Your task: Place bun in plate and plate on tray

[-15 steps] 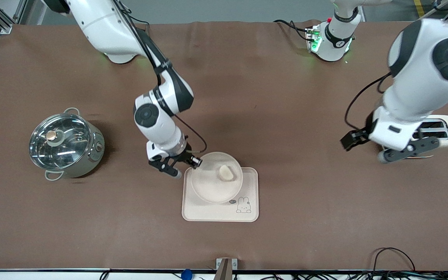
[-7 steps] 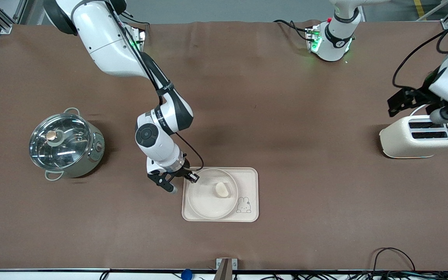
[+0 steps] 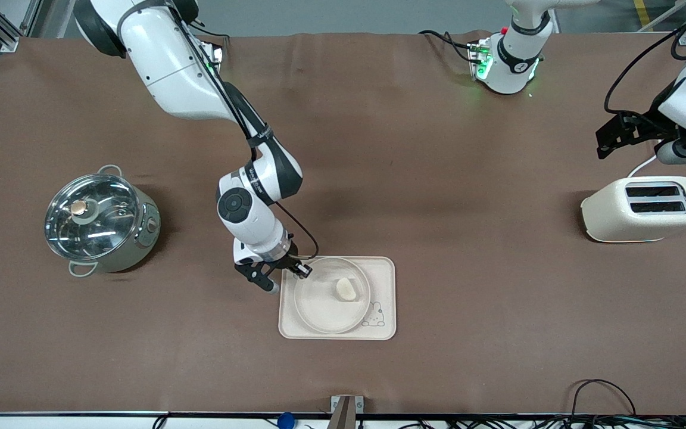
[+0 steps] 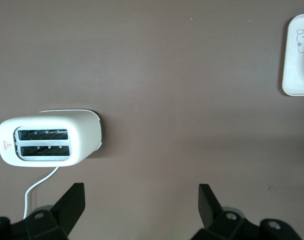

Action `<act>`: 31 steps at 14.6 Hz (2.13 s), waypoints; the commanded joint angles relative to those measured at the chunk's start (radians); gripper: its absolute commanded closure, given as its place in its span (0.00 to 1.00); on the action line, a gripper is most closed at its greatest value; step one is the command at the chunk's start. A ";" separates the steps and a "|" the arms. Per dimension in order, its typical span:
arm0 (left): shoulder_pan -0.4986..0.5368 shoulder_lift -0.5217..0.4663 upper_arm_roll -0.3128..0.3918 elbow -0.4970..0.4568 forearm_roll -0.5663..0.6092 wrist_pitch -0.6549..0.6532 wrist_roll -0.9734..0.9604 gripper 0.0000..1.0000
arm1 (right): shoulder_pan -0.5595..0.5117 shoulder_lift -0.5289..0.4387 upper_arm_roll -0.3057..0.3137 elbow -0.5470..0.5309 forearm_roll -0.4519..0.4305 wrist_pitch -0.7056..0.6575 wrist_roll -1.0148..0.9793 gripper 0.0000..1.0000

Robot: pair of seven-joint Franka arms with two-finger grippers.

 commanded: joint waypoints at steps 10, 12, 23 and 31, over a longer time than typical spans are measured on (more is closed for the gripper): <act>0.000 -0.009 0.003 -0.012 -0.031 0.006 0.012 0.00 | -0.018 -0.036 0.002 0.013 0.015 -0.072 0.006 0.51; 0.000 -0.009 0.003 -0.011 -0.031 0.007 0.012 0.00 | -0.039 -0.074 0.001 0.018 0.005 -0.157 0.001 0.42; -0.001 -0.020 -0.007 -0.009 -0.029 -0.004 0.015 0.00 | -0.177 -0.382 -0.008 0.004 -0.118 -0.548 -0.089 0.00; 0.005 -0.017 -0.006 0.015 -0.031 -0.014 0.085 0.00 | -0.401 -0.622 -0.007 0.007 -0.141 -0.885 -0.537 0.00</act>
